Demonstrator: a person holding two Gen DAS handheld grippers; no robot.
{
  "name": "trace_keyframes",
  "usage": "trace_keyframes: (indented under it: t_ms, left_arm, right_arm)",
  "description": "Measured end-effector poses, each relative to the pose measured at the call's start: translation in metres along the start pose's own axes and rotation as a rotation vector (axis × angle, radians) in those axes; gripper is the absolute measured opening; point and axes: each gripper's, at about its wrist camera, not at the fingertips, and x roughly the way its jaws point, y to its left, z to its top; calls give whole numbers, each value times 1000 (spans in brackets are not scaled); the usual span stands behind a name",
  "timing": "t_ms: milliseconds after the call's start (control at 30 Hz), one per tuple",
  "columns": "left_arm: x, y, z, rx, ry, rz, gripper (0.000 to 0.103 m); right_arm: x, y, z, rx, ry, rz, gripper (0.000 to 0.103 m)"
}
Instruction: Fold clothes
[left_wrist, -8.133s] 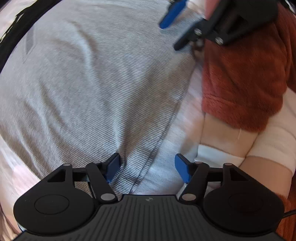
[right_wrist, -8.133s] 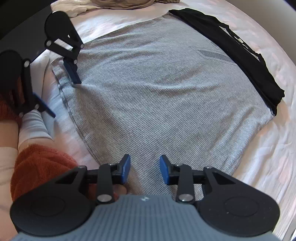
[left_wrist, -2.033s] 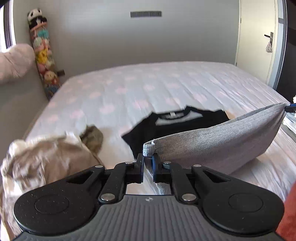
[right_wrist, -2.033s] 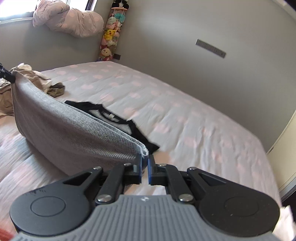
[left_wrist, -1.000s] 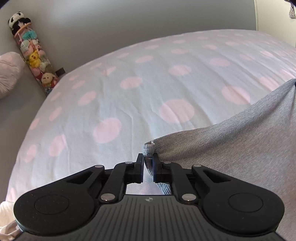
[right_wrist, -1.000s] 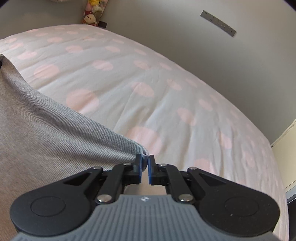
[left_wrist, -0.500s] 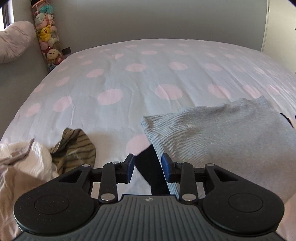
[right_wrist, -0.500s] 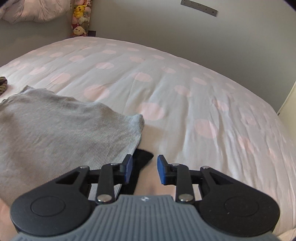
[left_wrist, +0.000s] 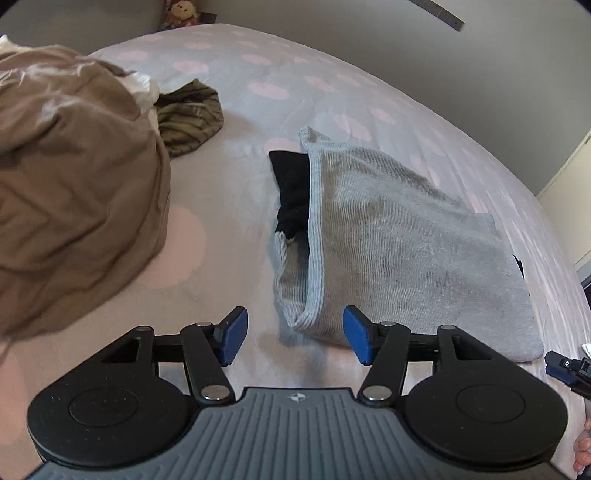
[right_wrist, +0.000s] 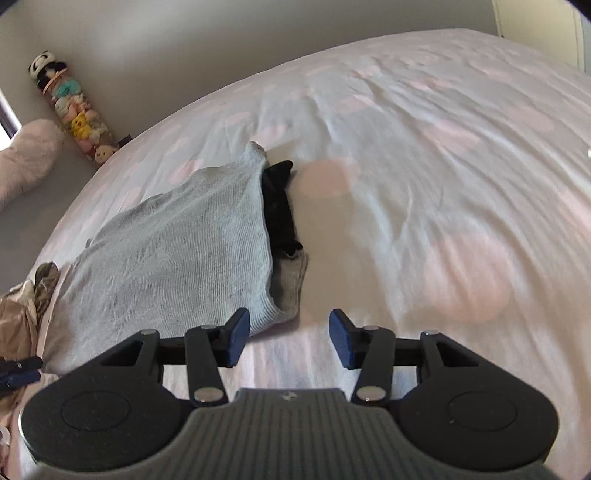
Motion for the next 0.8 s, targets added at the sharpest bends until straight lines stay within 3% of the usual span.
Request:
trace_keyframes:
  t_ms: [167,433,633,800]
  left_arm:
    - [4,-16,-15,131,-35,67,55]
    - [0,-37,-26,328,-76,167,56]
    - [-6,-76,-46,682,-164,303,56]
    - [7,-107,-74,1009,-151,388,56]
  right_arm:
    - [9,13,-13,-94,-16,-22,51]
    - [7,43,-27,-369,-67,-90,51]
    - [5,76,-47,-690,-119,-139,51]
    - [11,92,-62,-913,-119,-164,51]
